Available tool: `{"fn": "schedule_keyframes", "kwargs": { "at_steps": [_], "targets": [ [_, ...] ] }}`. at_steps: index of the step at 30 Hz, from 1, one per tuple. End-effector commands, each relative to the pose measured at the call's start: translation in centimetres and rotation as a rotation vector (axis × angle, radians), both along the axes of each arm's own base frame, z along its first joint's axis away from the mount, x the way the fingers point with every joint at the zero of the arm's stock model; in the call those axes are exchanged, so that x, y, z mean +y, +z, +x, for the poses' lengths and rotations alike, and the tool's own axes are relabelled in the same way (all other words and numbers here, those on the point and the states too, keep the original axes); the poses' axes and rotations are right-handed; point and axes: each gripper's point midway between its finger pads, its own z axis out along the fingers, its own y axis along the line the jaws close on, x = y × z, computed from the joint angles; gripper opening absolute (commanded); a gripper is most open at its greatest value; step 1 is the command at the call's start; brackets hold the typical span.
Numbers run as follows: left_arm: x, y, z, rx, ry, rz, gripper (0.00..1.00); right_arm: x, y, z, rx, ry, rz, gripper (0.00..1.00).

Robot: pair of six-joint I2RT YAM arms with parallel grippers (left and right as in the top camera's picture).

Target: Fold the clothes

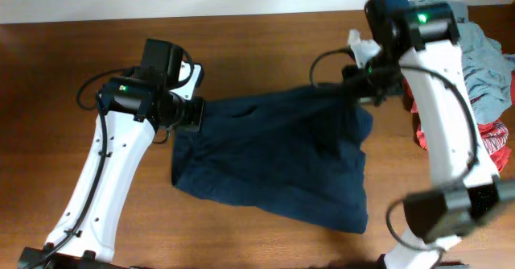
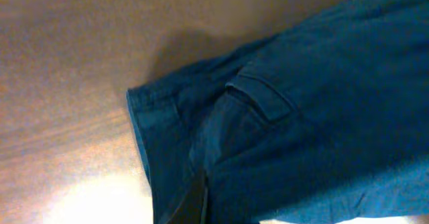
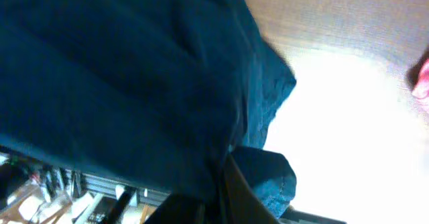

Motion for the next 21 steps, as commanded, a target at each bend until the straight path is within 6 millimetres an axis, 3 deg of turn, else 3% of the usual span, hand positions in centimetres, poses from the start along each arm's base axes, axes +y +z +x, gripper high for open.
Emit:
{"fn": "schedule_keyframes", "kwargs": {
  "at_steps": [1, 14, 21],
  "targets": [
    [1.1, 0.6, -0.4, 0.003, 0.044, 0.016, 0.00, -1.6, -0.6, -2.1, 0.019, -0.040, -0.066, 0.04],
    [1.9, -0.8, -5.0, 0.213, 0.143, 0.028, 0.01, -1.0, -8.0, -8.9, 0.255, -0.045, -0.015, 0.04],
    [1.8, -0.9, -4.7, 0.200, 0.143, 0.024, 0.01, -0.1, -8.7, -7.4, 0.185, -0.024, 0.037, 0.04]
  ]
}}
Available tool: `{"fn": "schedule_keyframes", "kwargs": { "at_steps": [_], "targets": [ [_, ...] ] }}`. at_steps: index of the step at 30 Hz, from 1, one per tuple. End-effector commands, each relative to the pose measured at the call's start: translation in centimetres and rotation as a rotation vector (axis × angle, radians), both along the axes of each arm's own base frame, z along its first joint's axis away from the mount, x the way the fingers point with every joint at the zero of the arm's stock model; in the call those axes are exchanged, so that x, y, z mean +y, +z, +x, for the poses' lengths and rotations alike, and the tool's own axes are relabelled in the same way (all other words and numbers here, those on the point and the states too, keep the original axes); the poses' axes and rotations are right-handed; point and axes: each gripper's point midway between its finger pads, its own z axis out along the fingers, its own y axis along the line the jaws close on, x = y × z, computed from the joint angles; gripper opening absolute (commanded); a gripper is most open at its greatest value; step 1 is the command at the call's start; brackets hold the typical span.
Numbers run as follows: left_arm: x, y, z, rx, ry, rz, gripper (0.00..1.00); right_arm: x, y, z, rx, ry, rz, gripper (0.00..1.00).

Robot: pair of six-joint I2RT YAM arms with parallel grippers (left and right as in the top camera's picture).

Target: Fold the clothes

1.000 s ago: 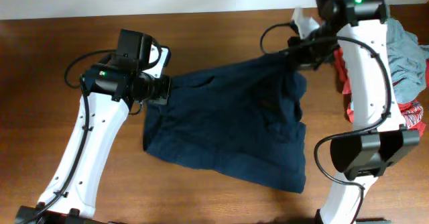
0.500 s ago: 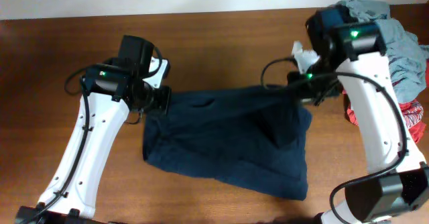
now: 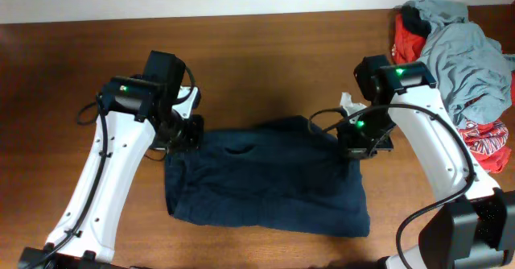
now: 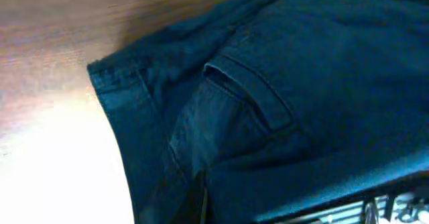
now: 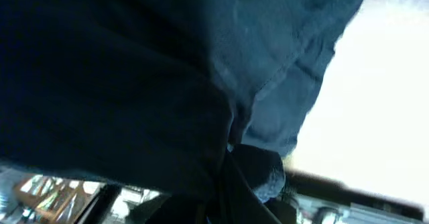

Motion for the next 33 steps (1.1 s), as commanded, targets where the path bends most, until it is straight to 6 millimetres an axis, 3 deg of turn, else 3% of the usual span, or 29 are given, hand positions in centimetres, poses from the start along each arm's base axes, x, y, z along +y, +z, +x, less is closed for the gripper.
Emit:
{"fn": "schedule_keyframes", "kwargs": {
  "at_steps": [1, 7, 14, 20, 21, 22, 23, 28, 33],
  "targets": [
    [1.4, 0.3, 0.8, -0.044, 0.051, 0.045, 0.01, -0.8, 0.4, 0.3, -0.052, 0.022, -0.027, 0.04],
    [-0.5, -0.9, -0.6, 0.014, 0.009, -0.013, 0.00, -0.9, 0.7, -1.0, -0.021, 0.083, -0.019, 0.04],
    [-2.5, -3.4, -5.5, 0.203, -0.052, -0.028, 0.01, -1.1, 0.9, -2.3, 0.031, 0.097, -0.022, 0.04],
    [-2.6, -3.2, -8.2, 0.301, -0.072, -0.010, 0.01, -1.2, 1.1, -3.0, 0.058, 0.099, -0.023, 0.05],
    [-2.6, -3.1, -8.5, 0.319, -0.072, -0.015, 0.05, -1.1, 1.1, -3.0, 0.059, 0.111, -0.018, 0.05],
    [-2.6, -3.0, -8.9, 0.334, -0.072, -0.019, 0.18, -1.1, 1.1, -3.1, 0.059, 0.115, -0.017, 0.08],
    [-2.6, -2.9, -9.3, 0.352, -0.074, -0.021, 0.24, -1.1, 1.1, -3.1, 0.059, 0.115, -0.017, 0.09],
    [-2.2, -2.7, -10.4, 0.396, -0.079, -0.010, 0.46, -1.1, 1.0, -2.9, 0.050, 0.115, -0.017, 0.11],
    [-2.2, -2.5, -10.4, 0.385, -0.083, -0.014, 0.48, -1.1, 1.0, -2.6, 0.041, 0.114, -0.016, 0.16]
  ]
}}
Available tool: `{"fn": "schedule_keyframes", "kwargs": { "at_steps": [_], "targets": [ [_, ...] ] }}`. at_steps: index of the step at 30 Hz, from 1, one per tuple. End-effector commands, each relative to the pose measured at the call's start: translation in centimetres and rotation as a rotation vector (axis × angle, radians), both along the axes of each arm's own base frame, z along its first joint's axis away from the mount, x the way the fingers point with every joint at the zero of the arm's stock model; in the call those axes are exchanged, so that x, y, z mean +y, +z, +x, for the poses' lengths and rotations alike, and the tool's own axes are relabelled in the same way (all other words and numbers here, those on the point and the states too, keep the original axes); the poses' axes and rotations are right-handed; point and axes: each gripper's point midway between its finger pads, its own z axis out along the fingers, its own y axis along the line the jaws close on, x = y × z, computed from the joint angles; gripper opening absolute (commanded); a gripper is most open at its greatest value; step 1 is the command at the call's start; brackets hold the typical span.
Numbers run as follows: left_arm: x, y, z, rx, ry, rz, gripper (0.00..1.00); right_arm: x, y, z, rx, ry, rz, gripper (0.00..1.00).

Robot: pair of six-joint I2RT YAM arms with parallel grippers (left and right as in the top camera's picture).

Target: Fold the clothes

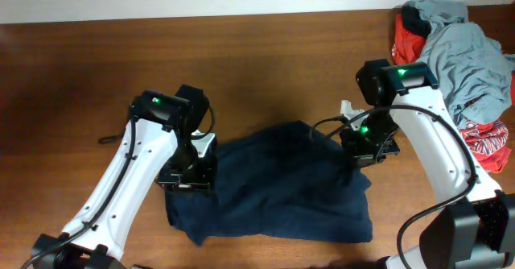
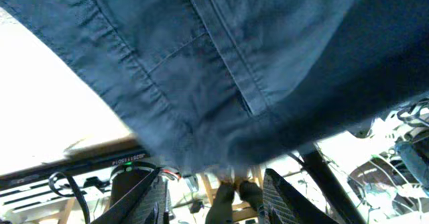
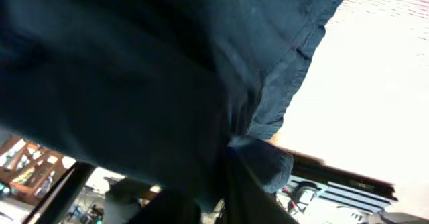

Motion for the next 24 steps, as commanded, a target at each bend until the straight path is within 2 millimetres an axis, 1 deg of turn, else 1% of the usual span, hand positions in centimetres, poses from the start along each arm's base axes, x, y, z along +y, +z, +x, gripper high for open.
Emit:
{"fn": "schedule_keyframes", "kwargs": {
  "at_steps": [1, 4, 8, 10, 12, 15, 17, 21, 24],
  "targets": [
    [-0.3, 0.6, -0.3, -0.023, -0.004, -0.030, 0.47, -0.2, 0.5, -0.2, -0.027, 0.004, 0.002, 0.16],
    [-0.6, 0.9, 0.6, -0.089, -0.004, -0.053, 0.47, -0.2, 0.6, -0.2, -0.027, 0.004, 0.005, 0.16],
    [-1.8, 1.4, 3.9, -0.260, -0.004, -0.116, 0.45, 0.3, 0.7, 0.3, -0.048, -0.001, 0.031, 0.16],
    [-2.6, 1.6, 5.3, -0.314, 0.008, -0.149, 0.43, 0.2, 1.2, 0.9, -0.082, 0.001, 0.027, 0.16],
    [-3.2, 1.6, 6.1, -0.343, 0.007, -0.176, 0.42, 0.0, 2.5, 1.9, -0.145, -0.001, 0.017, 0.17],
    [-3.5, 1.4, 6.4, -0.341, 0.001, -0.179, 0.40, 0.2, 5.0, 2.6, -0.219, 0.000, 0.028, 0.21],
    [-3.6, 1.1, 6.4, -0.333, -0.006, -0.176, 0.37, 0.0, 5.9, 2.1, -0.227, 0.001, 0.024, 0.22],
    [-3.6, 0.9, 6.6, -0.338, -0.011, -0.170, 0.35, -0.7, 6.2, 0.1, -0.162, 0.005, -0.014, 0.23],
    [-3.8, 1.0, 7.1, -0.358, -0.012, -0.179, 0.34, -0.8, 6.1, -0.1, -0.150, -0.006, -0.016, 0.24]
  ]
}}
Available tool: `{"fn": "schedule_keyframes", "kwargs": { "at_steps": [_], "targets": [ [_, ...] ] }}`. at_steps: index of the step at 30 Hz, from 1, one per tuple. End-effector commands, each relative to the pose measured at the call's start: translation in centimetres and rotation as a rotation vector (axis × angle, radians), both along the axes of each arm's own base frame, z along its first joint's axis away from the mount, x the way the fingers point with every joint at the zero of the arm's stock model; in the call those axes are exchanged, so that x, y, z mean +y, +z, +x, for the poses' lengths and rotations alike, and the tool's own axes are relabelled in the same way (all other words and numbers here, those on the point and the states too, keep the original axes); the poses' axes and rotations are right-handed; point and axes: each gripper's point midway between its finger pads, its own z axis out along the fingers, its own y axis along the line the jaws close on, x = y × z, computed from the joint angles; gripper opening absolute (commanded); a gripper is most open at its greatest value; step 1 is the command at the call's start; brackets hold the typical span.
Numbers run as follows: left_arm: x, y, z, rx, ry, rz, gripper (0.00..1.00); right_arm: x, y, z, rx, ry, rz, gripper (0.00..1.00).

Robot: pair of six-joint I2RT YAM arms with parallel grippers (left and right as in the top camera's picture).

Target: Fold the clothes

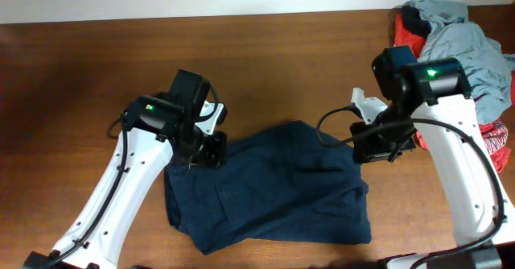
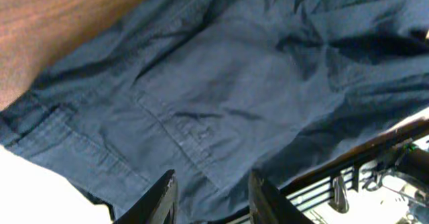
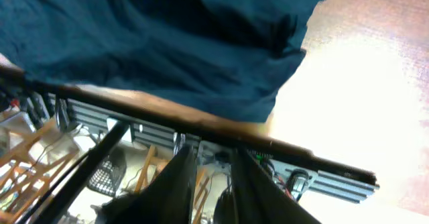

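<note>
A dark blue garment point(image 1: 265, 192) lies crumpled flat on the wooden table, also filling the left wrist view point(image 2: 221, 83) and the top of the right wrist view point(image 3: 167, 43). My left gripper point(image 1: 211, 150) hovers at its far left edge, open point(image 2: 213, 200), with the cloth lying below the fingers, not between them. Off the garment's far right corner, my right gripper point(image 1: 378, 150) is open by a narrow gap point(image 3: 214, 184) and holds nothing.
A pile of grey and red clothes point(image 1: 459, 35) sits at the far right corner of the table point(image 1: 80, 76). The table's near edge and the metal frame under it point(image 3: 322, 177) show in the right wrist view.
My right gripper has let go of the garment's corner and now stands open beside it. The left gripper, open before, has moved from the garment's near left part to its far left edge.
Both grippers first held the garment's far corners, lifted and stretched between them. Then it lay spread on the table, both still shut on it. Later the left was open while the right still gripped. Now both are open and the garment lies free.
</note>
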Motion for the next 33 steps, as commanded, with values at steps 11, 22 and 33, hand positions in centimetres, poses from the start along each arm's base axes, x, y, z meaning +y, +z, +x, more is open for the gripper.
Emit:
{"fn": "schedule_keyframes", "kwargs": {
  "at_steps": [11, 22, 33],
  "targets": [
    [-1.1, -4.7, -1.8, 0.138, 0.026, -0.041, 0.11, 0.8, -3.4, 1.5, -0.023, -0.038, 0.011, 0.33],
    [-0.6, -11.8, -3.1, 0.268, 0.079, 0.013, 0.01, 1.3, -3.7, 3.6, -0.111, -0.035, 0.026, 0.36],
    [0.2, -19.8, -0.9, 0.312, 0.127, 0.131, 0.01, 1.3, -3.6, 4.2, -0.135, -0.035, 0.030, 0.38]
  ]
}}
